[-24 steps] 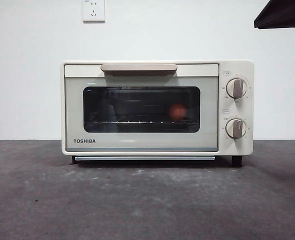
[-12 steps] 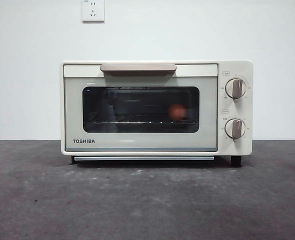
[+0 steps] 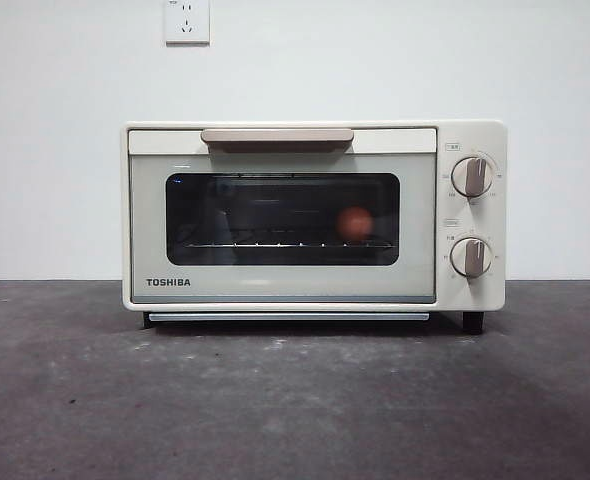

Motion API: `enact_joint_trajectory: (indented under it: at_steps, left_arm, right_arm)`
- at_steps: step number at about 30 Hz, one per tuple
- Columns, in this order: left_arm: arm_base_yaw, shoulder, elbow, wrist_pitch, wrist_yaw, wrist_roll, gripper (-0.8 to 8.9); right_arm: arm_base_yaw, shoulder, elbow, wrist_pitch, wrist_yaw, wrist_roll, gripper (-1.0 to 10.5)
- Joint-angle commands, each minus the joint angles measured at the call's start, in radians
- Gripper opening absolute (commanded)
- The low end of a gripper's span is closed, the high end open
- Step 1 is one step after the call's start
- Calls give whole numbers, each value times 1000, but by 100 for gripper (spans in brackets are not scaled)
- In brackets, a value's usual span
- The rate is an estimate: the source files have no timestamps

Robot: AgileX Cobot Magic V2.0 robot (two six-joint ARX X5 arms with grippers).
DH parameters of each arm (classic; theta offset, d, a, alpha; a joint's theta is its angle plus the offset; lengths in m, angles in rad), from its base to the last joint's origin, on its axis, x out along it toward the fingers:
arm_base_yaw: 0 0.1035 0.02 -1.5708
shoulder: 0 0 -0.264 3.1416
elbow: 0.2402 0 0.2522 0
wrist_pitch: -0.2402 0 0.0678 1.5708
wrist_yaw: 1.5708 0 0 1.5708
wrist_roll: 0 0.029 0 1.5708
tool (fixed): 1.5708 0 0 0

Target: Eggoven

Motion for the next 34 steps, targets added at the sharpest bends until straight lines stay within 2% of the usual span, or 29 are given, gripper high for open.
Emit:
enact_joint_trajectory:
  at_steps: [1, 6, 12, 17, 34]
  left_arm:
    - [1, -2, -28, 0, -3, -4, 8]
    - [1, -2, -28, 0, -3, -4, 8]
    - [1, -2, -28, 0, -3, -4, 8]
    - [1, -2, -28, 0, -3, -4, 8]
    - [1, -2, -28, 8, -3, -4, 8]
  right_arm:
    - [0, -47, -66, 49, 0, -15, 4]
    - [1, -127, -192, 100, -5, -5, 4]
    - [17, -134, -301, 97, -9, 13, 4]
    - [20, -134, -299, 0, -8, 50, 4]
    - [20, -134, -298, 37, -4, 48, 4]
